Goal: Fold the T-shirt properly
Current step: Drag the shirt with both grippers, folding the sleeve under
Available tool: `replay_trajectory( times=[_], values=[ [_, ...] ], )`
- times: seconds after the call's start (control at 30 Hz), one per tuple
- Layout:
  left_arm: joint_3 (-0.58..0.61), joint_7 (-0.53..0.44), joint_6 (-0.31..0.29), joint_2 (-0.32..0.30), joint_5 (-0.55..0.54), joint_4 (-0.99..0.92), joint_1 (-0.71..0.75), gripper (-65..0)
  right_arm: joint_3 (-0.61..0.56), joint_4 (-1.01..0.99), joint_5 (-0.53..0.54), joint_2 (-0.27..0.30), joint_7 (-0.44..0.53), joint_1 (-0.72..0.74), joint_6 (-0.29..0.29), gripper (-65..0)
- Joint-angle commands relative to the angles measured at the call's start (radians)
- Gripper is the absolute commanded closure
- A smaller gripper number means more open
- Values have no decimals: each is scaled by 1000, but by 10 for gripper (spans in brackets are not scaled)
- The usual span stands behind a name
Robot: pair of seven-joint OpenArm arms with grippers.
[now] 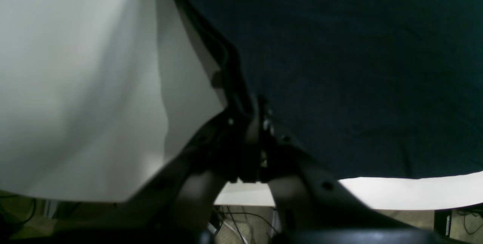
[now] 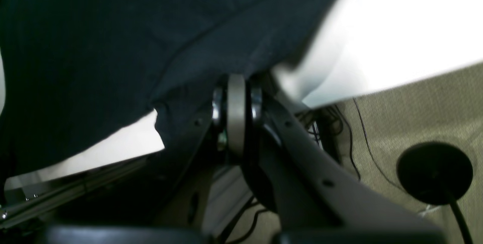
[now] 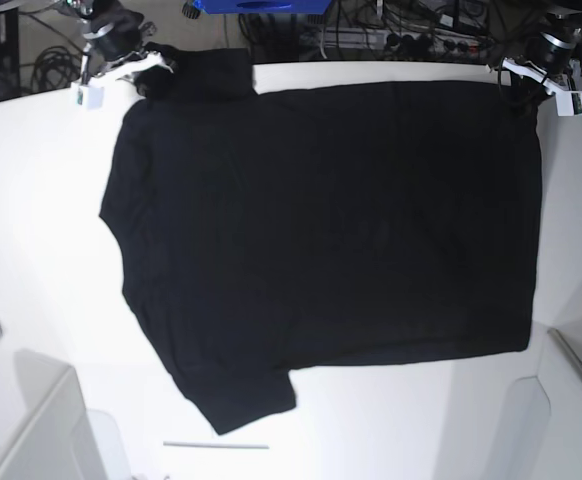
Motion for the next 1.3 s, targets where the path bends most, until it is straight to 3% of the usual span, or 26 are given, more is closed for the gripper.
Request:
replay_trajectory(
  times=[0.0,0.43,0.57,0.7,1.03,1.27],
  values=[
    [-9,-20,-4,-8,-18,18,8,0,2,20,13,6,15,2,7,0],
    [-9,-18,2,-5,-28,94,-44,0,2,23,13,6,14,93,9,0],
    [-9,-18,84,0,-104,90,-60,0,1,23,14,6,-9,126,9,0],
    [-8,-18,104,0,-160,90,-64,0,2,23,14,5,-87,191,9,0],
    [-6,-17,219,-2,-159,82,-135,0,4,18,14,3,-227,343,4,0],
    [-78,210,240,1,-159,61,-254,0,10,15,14,3,-311,450,4,0]
  ],
)
